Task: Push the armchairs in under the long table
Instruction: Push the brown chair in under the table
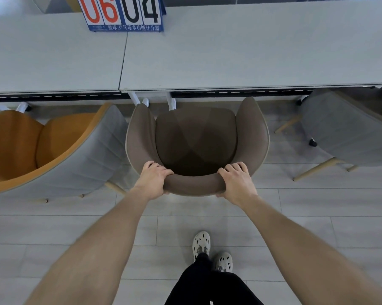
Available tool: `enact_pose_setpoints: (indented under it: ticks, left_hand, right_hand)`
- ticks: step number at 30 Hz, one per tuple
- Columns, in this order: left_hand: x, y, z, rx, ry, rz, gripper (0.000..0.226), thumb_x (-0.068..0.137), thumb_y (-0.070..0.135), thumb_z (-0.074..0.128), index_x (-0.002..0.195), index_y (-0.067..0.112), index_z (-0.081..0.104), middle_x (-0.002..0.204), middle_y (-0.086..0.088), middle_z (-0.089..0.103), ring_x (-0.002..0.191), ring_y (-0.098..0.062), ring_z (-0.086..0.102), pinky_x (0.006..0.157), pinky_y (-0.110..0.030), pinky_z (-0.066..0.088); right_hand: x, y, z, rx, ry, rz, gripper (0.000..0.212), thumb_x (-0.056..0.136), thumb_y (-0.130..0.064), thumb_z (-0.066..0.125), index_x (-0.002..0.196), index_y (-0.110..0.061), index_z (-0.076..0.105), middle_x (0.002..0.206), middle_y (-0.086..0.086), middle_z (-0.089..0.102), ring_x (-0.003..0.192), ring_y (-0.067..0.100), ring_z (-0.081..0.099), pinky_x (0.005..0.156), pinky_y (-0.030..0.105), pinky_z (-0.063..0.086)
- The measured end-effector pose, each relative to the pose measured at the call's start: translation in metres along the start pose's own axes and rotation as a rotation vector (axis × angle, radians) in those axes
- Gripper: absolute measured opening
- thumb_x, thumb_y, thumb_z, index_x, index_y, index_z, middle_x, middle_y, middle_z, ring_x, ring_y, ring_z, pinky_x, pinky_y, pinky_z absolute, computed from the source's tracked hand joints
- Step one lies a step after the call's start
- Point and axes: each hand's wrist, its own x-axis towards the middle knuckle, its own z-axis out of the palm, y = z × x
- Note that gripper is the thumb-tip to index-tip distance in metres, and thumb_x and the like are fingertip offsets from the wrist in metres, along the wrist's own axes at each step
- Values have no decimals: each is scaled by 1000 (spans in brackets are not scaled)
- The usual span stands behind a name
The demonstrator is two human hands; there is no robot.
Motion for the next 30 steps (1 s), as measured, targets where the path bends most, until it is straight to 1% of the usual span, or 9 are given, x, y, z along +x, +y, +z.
enact_pose_setpoints:
  ticks: [7,12,15,17,20,22,23,27,30]
  left_hand:
    - [-4,4,-2,32,-15,5,67,85,49,82,146,42,56,146,11,61,141,-20,47,131,-46,14]
    - [-2,3,-3,31,-26,-2,72,80,54,85,146,42,56,144,11,63,140,-19,49,130,-45,15]
    - [-2,8,-8,30,-87,-14,85,73,59,87,148,39,54,144,9,62,141,-20,50,132,-49,13]
    - [-2,18,-20,2,-151,-15,93,68,64,89,149,38,52,141,9,62,138,-21,53,131,-53,19]
    - [0,47,-48,-131,-259,1,101,62,70,89,150,38,51,138,10,63,129,-20,59,120,-47,41]
    - [7,74,-66,-211,-287,15,106,59,73,87,152,38,50,144,10,60,131,-20,59,113,-45,50]
    - [13,88,-75,-212,-277,30,104,61,74,85,152,37,51,147,9,59,133,-20,58,112,-45,51]
    - [55,151,-109,-129,-202,86,77,84,63,77,150,33,54,147,0,63,130,-23,62,108,-45,53]
    - [88,213,-133,-56,-174,152,65,91,57,74,148,30,57,144,-2,65,128,-25,63,107,-46,53]
  right_hand:
    - [-4,0,2,7,6,-1,73,73,-63,89,131,-27,64,123,-1,66,123,26,57,125,47,28]
    - [-2,1,1,-12,-20,-21,75,76,-64,86,136,-28,60,130,-2,64,128,25,55,129,48,24]
    - [-5,5,-5,-34,-45,-58,78,78,-54,87,143,-23,58,137,0,65,136,26,54,134,49,18]
    - [-11,10,-13,-36,-52,-80,80,81,-45,86,150,-19,55,147,2,61,146,25,48,136,47,13]
    - [-31,30,-31,14,-40,-66,83,90,-39,80,161,-18,43,166,4,46,159,26,32,135,44,12]
    - [-49,51,-43,62,-16,-20,80,95,-38,75,164,-19,39,172,3,38,162,25,28,135,45,16]
    - [-58,64,-48,90,-9,22,76,97,-37,73,163,-18,41,171,3,40,160,25,31,133,44,21]
    - [-97,138,-60,154,-2,233,53,97,-35,68,144,-16,54,148,4,59,139,28,53,117,40,41]
    - [-130,205,-63,196,-1,353,58,97,-40,69,146,-17,52,146,5,60,135,31,57,113,45,46]
